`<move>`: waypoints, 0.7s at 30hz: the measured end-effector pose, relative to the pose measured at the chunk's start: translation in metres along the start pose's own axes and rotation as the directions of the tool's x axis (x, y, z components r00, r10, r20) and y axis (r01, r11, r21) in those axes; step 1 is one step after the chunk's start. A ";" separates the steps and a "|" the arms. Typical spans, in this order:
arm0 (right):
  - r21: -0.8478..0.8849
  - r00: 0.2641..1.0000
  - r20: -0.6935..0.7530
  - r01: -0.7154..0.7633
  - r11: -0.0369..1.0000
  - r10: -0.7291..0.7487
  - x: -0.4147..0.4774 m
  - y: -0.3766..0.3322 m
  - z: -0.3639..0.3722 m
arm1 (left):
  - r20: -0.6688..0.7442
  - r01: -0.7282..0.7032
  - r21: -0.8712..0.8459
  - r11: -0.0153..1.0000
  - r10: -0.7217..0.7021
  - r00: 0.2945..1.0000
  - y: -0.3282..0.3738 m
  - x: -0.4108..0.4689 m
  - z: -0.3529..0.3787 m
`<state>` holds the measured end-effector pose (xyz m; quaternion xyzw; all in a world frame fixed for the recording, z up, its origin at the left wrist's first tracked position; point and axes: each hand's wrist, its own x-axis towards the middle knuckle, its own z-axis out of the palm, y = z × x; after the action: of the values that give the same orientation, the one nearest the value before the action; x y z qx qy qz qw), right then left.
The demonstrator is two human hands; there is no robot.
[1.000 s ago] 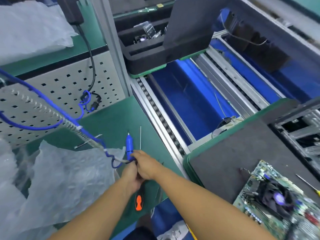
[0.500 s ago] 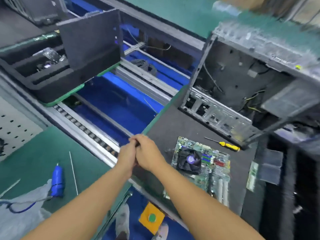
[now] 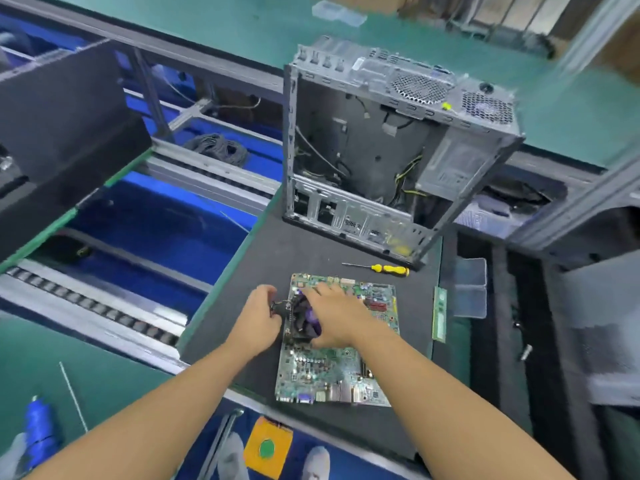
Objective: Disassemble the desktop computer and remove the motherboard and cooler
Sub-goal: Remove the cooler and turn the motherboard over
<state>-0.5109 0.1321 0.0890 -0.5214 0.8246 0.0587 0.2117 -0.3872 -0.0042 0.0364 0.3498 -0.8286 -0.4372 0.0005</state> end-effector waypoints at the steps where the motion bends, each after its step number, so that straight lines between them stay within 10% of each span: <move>1: 0.027 1.000 -0.024 -0.001 1.000 0.002 -0.001 0.001 0.001 | -0.023 0.040 0.003 0.999 -0.040 0.999 0.000 0.002 0.001; 7: 0.257 0.968 -0.178 -0.126 0.958 0.175 -0.020 0.033 -0.024 | 0.178 0.054 0.297 0.953 -0.110 0.978 0.002 0.006 0.019; 17: 0.524 0.766 -0.277 -0.386 0.759 0.581 -0.079 0.077 -0.039 | 0.081 0.151 0.182 0.972 -0.168 0.982 0.029 0.038 0.044; 21: 0.637 0.573 -0.213 -0.533 0.558 0.791 -0.119 0.104 -0.024 | -0.068 -0.120 0.425 0.897 0.163 0.984 0.068 0.037 0.052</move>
<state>-0.5663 0.2704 0.1463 -0.0787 0.9699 -0.2121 0.0899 -0.4710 0.0376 0.0423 0.3022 -0.9252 -0.2295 -0.0007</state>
